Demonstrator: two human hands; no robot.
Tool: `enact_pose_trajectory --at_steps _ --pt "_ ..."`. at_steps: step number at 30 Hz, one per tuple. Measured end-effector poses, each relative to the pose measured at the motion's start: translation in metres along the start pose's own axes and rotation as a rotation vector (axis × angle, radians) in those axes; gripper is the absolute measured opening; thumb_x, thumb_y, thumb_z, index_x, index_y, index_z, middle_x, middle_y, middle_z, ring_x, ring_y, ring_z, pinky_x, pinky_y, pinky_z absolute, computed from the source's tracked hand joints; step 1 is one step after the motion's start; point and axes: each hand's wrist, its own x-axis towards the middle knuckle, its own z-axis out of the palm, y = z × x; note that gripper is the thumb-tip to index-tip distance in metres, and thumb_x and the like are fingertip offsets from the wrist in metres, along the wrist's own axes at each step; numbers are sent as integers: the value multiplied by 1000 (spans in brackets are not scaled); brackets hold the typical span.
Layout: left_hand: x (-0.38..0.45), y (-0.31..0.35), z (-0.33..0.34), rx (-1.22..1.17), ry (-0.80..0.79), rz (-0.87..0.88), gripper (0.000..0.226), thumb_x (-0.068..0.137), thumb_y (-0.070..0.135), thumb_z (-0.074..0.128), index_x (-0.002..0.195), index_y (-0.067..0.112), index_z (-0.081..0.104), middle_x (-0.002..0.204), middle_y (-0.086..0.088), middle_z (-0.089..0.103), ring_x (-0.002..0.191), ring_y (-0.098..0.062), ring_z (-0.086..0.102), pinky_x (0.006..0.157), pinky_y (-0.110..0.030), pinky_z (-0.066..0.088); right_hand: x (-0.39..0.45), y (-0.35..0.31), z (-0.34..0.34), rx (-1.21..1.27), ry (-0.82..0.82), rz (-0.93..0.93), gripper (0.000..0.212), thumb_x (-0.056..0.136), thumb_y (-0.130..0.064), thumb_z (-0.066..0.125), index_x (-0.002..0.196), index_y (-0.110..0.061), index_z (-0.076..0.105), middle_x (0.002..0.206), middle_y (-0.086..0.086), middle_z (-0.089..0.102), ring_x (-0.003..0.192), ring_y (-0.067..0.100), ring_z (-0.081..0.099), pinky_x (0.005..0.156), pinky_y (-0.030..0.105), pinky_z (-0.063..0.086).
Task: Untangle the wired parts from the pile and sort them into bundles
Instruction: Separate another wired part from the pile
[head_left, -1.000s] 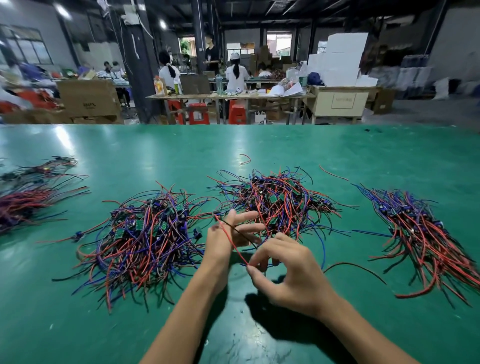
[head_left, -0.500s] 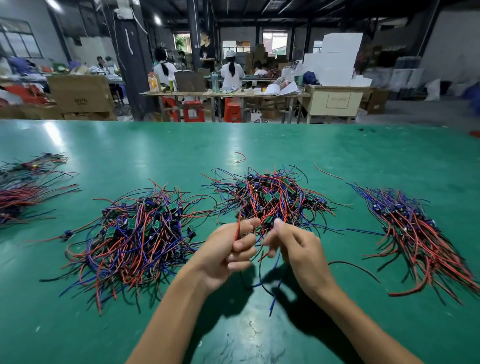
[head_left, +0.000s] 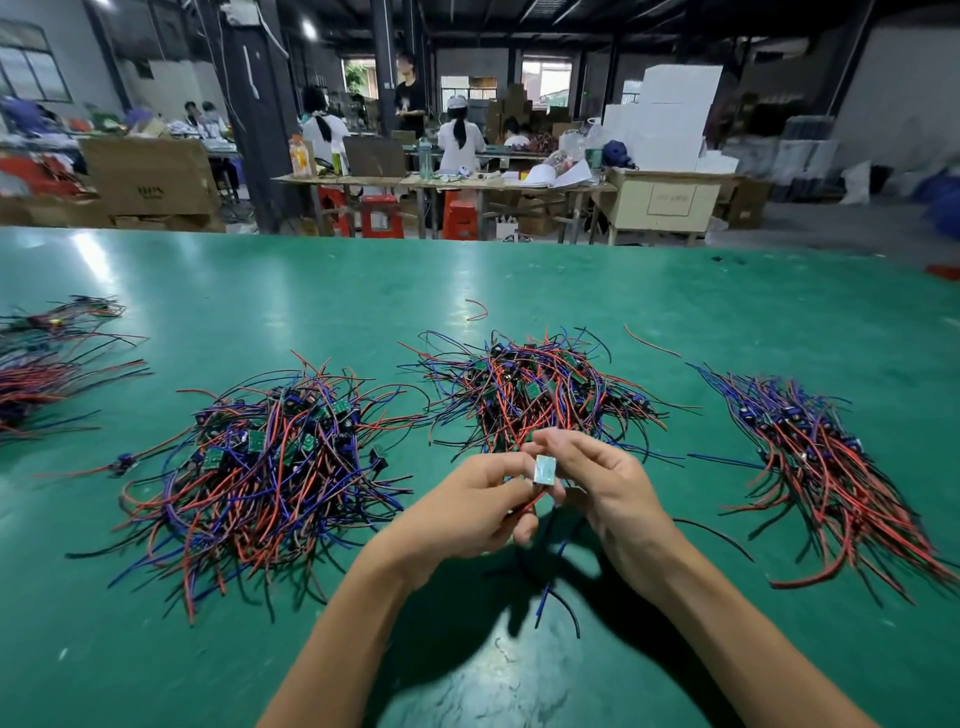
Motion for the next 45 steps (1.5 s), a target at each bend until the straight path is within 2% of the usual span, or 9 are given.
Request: enact_pose_trajectory --at_steps 14,20,24,29,32,34,36,41,45 --pt "3 -9 -5 62 277 464 20 90 49 67 92 31 74 73 8 68 64 -1 52 63 -10 39 2 -11 -15 -52 60 -149 37 77 -61 77 101 -33 79 88 -2 76 69 7 58 64 17 46" --pt "-1 -6 -26 557 894 604 19 86 46 71 96 30 77 87 16 71 69 1 57 63 -24 46 3 -12 -15 -89 50 -171 36 80 -53 69 111 -35 76 97 5 78 64 8 58 60 14 46" --pt "-11 4 -72 1021 1389 371 21 85 36 77 94 17 79 76 -9 71 75 -32 65 59 -34 45 3 -13 -16 -96 61 -130 35 84 -53 64 108 -32 78 99 8 78 66 9 59 60 18 45" --pt "-15 -9 -104 1257 1178 -443 48 89 50 64 115 9 63 123 -18 53 119 -34 38 90 -44 37 4 -12 -14 -150 50 -64 42 85 -58 55 101 -28 79 96 11 78 66 12 58 62 26 43" --pt "1 -14 -91 1405 1110 -75 39 93 38 59 124 16 52 130 -12 43 119 -29 33 93 -42 29 4 -10 -14 -191 28 -59 40 86 -57 55 100 -28 80 93 10 78 66 11 58 61 22 44" --pt "19 -21 -80 1570 780 39 31 100 35 45 125 19 56 131 -7 48 123 -26 39 98 -40 33 4 -8 -15 -236 21 -60 32 92 -51 57 98 -29 80 90 9 78 66 10 58 60 20 44" --pt "30 -30 -82 1705 558 -144 34 102 34 41 127 16 56 133 -6 53 127 -25 43 104 -38 31 4 -4 -17 -274 8 -59 25 98 -42 58 97 -29 79 88 8 78 65 9 58 59 20 43" --pt "39 -36 -109 1724 478 -450 40 98 30 45 132 10 55 135 -10 48 128 -27 38 105 -37 28 7 1 -20 -353 20 -117 24 100 -22 59 91 -23 80 79 5 77 65 4 63 60 15 47" --pt "51 -21 -121 1447 473 -568 41 102 27 40 136 8 51 142 -19 41 134 -33 32 107 -38 27 8 12 -25 -968 240 -310 6 93 -30 69 94 -34 74 80 -18 72 76 -1 63 68 27 48"
